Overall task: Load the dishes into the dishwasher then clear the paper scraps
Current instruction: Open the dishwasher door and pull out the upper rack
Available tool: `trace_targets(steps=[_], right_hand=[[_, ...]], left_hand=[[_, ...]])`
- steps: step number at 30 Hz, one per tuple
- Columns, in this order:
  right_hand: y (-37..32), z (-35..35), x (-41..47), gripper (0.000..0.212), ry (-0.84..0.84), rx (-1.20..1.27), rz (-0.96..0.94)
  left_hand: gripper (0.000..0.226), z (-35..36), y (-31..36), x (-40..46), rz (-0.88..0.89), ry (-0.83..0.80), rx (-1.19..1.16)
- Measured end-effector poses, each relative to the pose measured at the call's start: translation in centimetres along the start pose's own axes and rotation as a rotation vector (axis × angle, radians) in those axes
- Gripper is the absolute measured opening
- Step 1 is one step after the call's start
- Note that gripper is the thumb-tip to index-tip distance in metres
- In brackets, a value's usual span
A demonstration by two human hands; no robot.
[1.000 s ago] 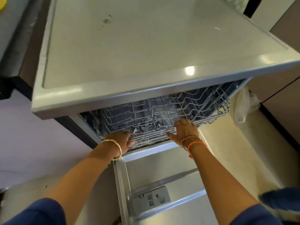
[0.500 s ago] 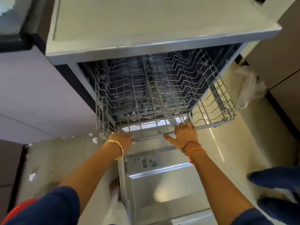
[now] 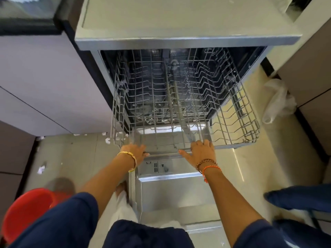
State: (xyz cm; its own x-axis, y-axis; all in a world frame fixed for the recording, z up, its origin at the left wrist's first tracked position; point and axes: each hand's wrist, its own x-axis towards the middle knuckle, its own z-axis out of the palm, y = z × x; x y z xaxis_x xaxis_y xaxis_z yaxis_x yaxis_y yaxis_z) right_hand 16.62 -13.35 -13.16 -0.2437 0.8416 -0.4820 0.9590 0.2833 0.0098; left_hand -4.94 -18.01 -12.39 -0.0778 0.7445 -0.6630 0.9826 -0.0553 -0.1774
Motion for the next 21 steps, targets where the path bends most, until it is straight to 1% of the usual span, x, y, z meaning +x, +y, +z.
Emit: trace_targets(steps=[3,6,8,10,11,13,15,17,18,20,21], right_hand=[[0.4,0.9,-1.8,0.063,0.006,-0.032,-0.086],[1.4,1.0,-3.0,0.064,-0.002,0.014,-0.150],[1.5,1.1,-3.6,0.068,0.006,0.163,-0.138],[1.2,1.3,-4.2,0.076,-0.001,0.354,-0.093],[0.9,1.5,-4.8,0.078,-0.003,0.390,-0.080],[0.5,1.9,-5.9,0.078,-0.015,0.367,-0.051],[0.4,1.7,-6.2,0.076,-0.060,0.387,-0.045],[0.3,1.0,-5.8,0.070,-0.064,0.464,-0.035],[0.1,0.5,-5.5,0.064,-0.041,0.530,-0.026],[-0.4,-0.8,-4.9,0.049,0.051,0.738,-0.009],[-0.9,-1.8,-4.5,0.039,0.123,0.853,-0.011]], left_hand=[[0.043,1.1,0.2,-1.1,0.034,0.003,0.012],[0.044,1.5,0.6,-2.1,0.067,0.011,-0.083],[0.050,1.6,0.9,-2.2,0.053,-0.001,-0.211],[0.058,1.4,1.1,-2.2,0.032,-0.006,-0.234],[0.062,1.6,1.2,-2.7,0.026,-0.015,-0.226],[0.068,1.9,1.2,-3.9,0.046,-0.021,-0.211],[0.069,1.8,0.8,-4.6,0.081,-0.027,-0.222],[0.065,1.3,-0.1,-4.8,0.110,-0.051,-0.230],[0.062,0.8,-0.5,-4.9,0.127,-0.062,-0.220],[0.053,-0.4,-1.3,-5.4,0.169,-0.044,-0.198],[0.047,-1.1,-1.9,-5.7,0.175,0.010,-0.211]])
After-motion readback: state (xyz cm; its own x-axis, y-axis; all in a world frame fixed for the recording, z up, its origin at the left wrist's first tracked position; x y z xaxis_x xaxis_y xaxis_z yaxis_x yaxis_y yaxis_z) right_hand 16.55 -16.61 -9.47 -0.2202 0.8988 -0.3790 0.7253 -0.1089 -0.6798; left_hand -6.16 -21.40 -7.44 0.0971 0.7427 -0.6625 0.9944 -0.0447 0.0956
